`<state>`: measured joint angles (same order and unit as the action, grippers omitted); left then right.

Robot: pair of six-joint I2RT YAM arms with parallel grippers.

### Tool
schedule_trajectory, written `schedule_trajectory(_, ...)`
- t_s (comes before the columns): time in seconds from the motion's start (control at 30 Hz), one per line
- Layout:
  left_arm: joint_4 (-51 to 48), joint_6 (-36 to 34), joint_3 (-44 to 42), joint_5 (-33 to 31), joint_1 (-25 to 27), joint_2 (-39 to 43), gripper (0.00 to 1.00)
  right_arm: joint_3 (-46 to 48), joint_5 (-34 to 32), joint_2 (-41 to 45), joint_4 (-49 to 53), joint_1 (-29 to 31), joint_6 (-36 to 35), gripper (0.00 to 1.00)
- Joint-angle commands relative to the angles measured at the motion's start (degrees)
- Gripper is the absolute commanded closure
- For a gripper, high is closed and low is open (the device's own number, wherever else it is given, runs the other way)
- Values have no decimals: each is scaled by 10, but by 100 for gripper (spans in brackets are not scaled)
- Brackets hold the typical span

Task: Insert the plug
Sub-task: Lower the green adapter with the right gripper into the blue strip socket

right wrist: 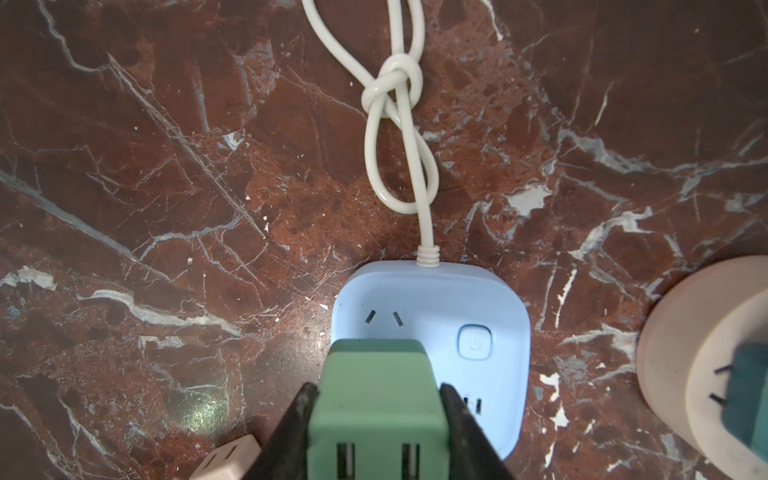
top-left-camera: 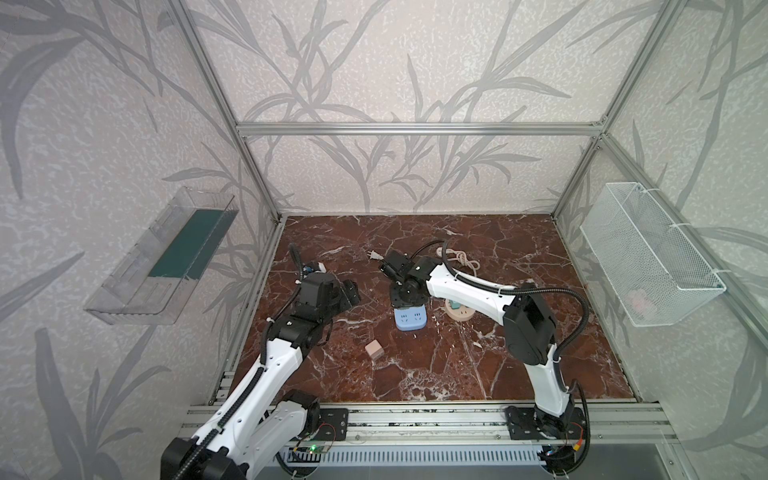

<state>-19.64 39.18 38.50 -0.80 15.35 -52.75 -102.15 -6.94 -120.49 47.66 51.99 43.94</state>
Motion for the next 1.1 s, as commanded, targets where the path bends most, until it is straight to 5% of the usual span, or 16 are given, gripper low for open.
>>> schedule_trajectory(0.0,6,4,-8,-2,-2,5,8,-16,-17,-2,25,4,-9,100)
schedule_trajectory(1.07,22,9,-18,8,-2,1,8,-8,-45,6,41,15,-24,100)
